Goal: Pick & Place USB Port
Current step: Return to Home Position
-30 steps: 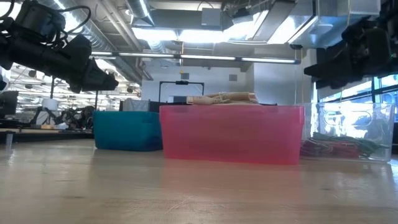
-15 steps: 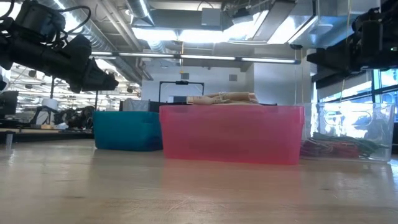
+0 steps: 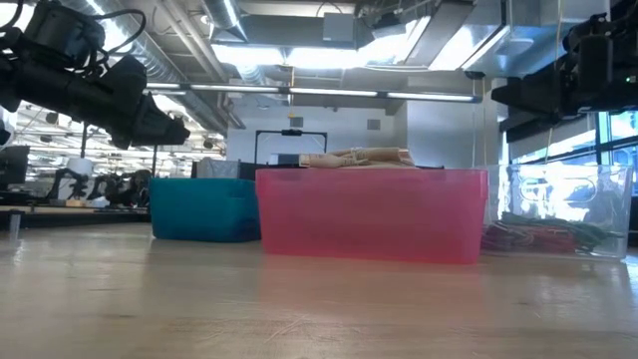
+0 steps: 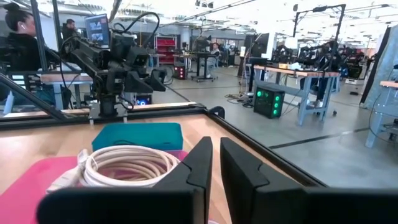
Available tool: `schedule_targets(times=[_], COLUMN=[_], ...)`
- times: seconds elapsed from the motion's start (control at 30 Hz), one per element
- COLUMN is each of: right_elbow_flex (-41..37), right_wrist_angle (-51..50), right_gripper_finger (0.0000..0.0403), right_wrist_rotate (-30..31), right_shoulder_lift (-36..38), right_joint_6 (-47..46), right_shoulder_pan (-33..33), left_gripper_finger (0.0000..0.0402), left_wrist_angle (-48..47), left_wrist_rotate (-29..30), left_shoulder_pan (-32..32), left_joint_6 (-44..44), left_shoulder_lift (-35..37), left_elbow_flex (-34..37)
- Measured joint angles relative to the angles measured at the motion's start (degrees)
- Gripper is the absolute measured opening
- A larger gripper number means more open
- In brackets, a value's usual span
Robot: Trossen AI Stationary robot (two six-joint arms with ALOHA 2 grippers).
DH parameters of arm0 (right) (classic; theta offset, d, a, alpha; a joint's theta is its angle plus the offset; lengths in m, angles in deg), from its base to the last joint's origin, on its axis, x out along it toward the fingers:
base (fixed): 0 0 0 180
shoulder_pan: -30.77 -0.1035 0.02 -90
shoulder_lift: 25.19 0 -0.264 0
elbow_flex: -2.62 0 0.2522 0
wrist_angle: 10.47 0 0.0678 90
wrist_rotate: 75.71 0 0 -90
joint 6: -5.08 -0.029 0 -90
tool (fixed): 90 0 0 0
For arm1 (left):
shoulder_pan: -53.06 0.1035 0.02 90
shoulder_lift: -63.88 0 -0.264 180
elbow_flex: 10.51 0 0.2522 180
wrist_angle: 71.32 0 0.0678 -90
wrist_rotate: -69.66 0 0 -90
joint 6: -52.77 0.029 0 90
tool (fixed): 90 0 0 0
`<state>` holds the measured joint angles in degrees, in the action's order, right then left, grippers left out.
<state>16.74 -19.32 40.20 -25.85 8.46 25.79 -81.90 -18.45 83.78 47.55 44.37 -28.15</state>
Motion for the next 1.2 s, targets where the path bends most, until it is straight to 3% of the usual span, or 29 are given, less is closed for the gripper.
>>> schedule_targets(times=[0.4, 0.57, 0.8, 1.0, 1.1, 1.2], right_elbow_flex=[0.00, 0.00, 0.00, 0.00, 0.00, 0.00], right_wrist_angle=[0.00, 0.00, 0.00, -0.02, -0.01, -0.01], right_gripper_finger=[0.0037, 0.0037, 0.0037, 0.0037, 0.0037, 0.0037], right_wrist_rotate=[0.00, 0.00, 0.00, -0.02, -0.01, -0.02], right_shoulder_lift=[0.00, 0.00, 0.00, 0.00, 0.00, 0.00], right_joint_6=[0.30, 0.14, 0.09, 0.06, 0.10, 0.04], right_shoulder_pan=[-0.02, -0.01, -0.02, -0.01, -0.02, -0.02], left_gripper_finger=[0.0216, 0.0216, 0.0216, 0.0216, 0.0216, 0.0216], left_wrist_angle=[-0.12, -1.57, -6.79, -6.71, -4.10, -1.44], left_wrist_rotate=[0.01, 0.17, -3.32, -14.43, -12.91, -7.84], left_shoulder_pan=[0.00, -1.38, -7.37, -15.26, -19.76, -22.68], left_joint_6=[0.00, 0.00, 1.72, 3.43, 4.88, 6.89], left_shoulder_lift=[0.38, 6.30, 19.48, 19.50, 19.48, 19.50], left_elbow_flex=[0.00, 0.00, -0.02, 0.15, 2.10, 3.35])
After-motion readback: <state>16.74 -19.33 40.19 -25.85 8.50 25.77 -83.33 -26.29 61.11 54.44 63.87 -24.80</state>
